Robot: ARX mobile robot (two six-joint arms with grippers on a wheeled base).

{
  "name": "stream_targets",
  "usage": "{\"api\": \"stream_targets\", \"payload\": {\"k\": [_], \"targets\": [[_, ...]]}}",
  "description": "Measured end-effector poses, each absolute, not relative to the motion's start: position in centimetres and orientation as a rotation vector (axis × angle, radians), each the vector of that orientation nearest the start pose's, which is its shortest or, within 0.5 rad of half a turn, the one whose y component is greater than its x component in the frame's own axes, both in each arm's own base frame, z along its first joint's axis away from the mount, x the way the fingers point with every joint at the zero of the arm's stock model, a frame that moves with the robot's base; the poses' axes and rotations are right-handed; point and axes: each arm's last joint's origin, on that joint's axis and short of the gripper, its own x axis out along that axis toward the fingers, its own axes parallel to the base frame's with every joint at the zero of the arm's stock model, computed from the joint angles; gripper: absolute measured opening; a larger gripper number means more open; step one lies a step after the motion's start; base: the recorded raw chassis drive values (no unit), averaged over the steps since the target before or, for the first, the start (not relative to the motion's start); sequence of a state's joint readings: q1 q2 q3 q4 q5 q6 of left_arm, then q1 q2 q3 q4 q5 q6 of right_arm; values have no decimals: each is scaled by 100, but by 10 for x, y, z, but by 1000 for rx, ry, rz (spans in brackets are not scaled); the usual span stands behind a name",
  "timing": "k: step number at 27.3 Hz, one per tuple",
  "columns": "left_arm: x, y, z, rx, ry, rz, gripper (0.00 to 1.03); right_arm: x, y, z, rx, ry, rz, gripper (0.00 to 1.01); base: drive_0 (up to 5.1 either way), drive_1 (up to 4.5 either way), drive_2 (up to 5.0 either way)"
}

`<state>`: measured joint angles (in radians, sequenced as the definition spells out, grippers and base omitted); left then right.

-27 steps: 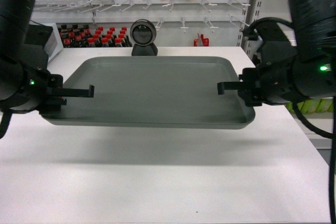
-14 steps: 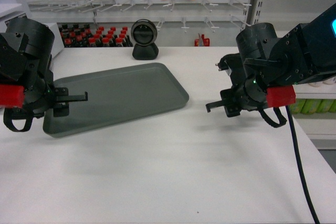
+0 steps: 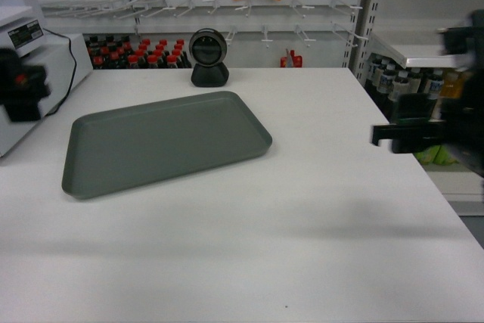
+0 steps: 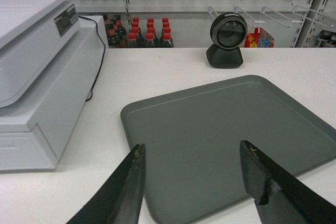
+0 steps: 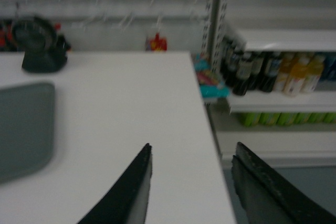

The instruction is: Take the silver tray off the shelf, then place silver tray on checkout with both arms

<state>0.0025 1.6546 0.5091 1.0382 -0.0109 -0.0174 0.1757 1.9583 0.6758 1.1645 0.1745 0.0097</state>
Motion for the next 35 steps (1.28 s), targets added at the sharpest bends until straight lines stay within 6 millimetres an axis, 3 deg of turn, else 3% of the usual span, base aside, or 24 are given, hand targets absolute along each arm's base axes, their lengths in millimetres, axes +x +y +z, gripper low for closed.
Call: {"api": "stream_targets", "payload": {"k": [2,3,5,18,35], "targets": [[270,1,173,-17,-14,9,36,310,38,155,16,-46,-22,31,0,0,0],[258,-1,177,-17,-61,-4,23,292,36,160,16,-56,-1,18,0,0,0],[232,-1,155,-18,51,-3,0,262,26,143,1,41,-2,2,0,0,0],[201,0,164,-17,7,0,1,223,15,165,6,-5,-1,2,0,0,0],[171,0,163,-17,13,1,1,187,-1,162,4,15,-11,2,0,0,0]]}}
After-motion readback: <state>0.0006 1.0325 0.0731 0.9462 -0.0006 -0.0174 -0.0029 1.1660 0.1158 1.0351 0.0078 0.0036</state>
